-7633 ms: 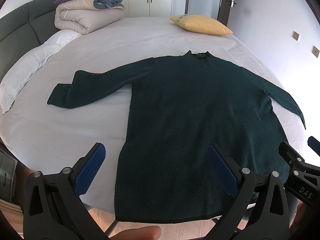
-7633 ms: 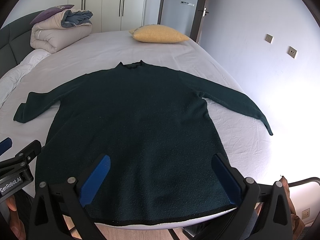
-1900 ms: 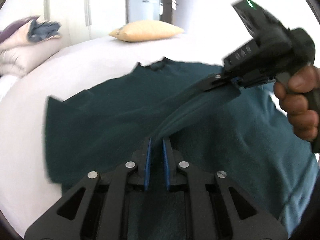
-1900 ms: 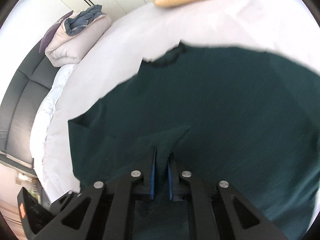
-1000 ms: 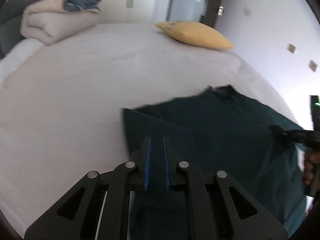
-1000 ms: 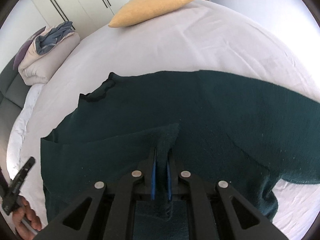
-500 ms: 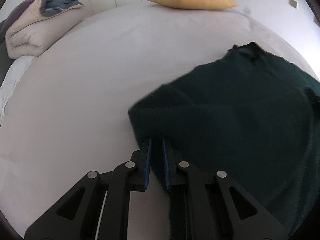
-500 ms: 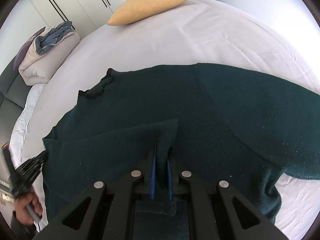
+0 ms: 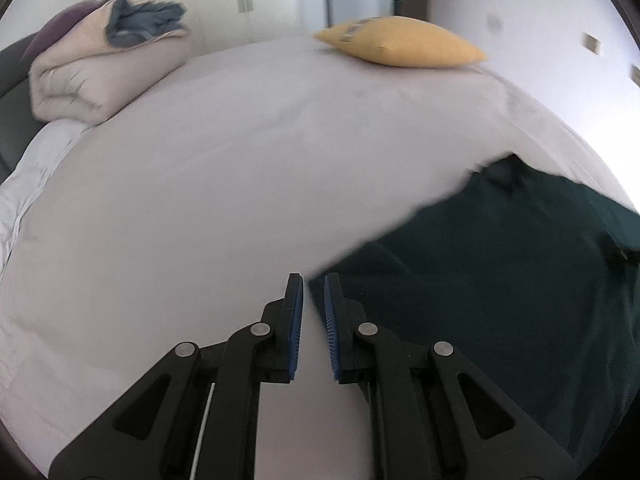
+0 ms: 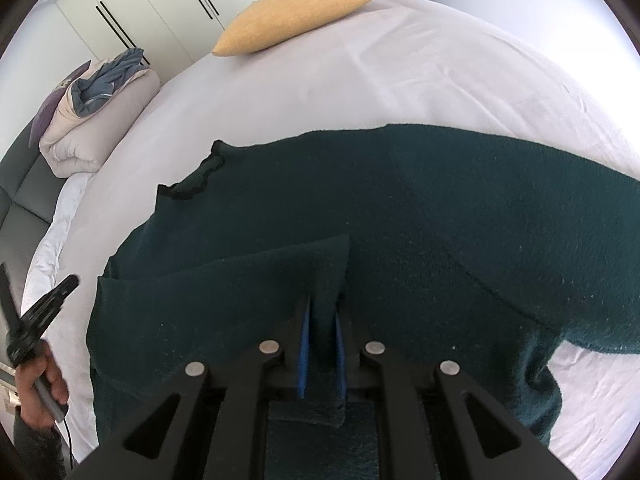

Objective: Fold small clothes

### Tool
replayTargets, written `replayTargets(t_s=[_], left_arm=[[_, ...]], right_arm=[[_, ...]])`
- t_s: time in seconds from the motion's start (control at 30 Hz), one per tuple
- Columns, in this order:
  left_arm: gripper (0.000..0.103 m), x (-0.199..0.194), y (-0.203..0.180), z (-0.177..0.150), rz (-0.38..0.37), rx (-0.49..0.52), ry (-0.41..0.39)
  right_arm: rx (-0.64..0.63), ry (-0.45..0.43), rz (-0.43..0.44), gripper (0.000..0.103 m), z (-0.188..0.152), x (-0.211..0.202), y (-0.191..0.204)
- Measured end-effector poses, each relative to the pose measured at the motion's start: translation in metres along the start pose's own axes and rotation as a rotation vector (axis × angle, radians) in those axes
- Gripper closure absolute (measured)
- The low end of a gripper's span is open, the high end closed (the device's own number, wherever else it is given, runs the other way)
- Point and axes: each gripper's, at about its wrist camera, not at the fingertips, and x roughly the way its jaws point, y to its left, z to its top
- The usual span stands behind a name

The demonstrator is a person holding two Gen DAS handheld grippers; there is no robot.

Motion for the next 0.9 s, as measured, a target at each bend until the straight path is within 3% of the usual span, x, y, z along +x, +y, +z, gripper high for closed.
replayTargets(t_s=[0.1,0.2,0.27,0.37,0.47,0.6,0.77,0.9], left_arm=[[0.092,-0.001,-0.028,-0.013,-0.03,0.092,0.027],[0.092,0.039,-0.051,-0.025,0.014,0.159,0.129],[0.092,0.051,-0.05,-0.032,0.031,0.157,0.082],[0.092,0.052,-0.051,-0.033,0.042,0.162,0.076],[0.092,0.05,-0.051,-0.033,0.045,0.16,0.095],[0.092,0.051,-0.057,-0.037,0.06,0.162,0.084],[0.092,0.047,-0.064,-0.04,0.076,0.144,0.086],[0.092,0.048,-0.068,-0.04,0.094,0.14,0.075]], right_arm=[[0.006,0.0,-0.001,0.09,0.0,0.002,0.0],[0.0,-0.006,-0.001,0.09,-0.001,0.001,-0.001],[0.005,0.007,0.012,0.086,-0.002,-0.002,-0.005],[0.01,0.02,0.025,0.075,-0.004,-0.009,-0.01],[-0.004,0.024,0.031,0.075,-0.008,-0.011,-0.008],[-0.105,0.026,-0.056,0.092,-0.011,-0.006,0.007],[-0.064,-0.012,-0.09,0.097,0.002,-0.007,0.001],[-0.125,-0.007,-0.135,0.097,-0.002,0.003,0.001]])
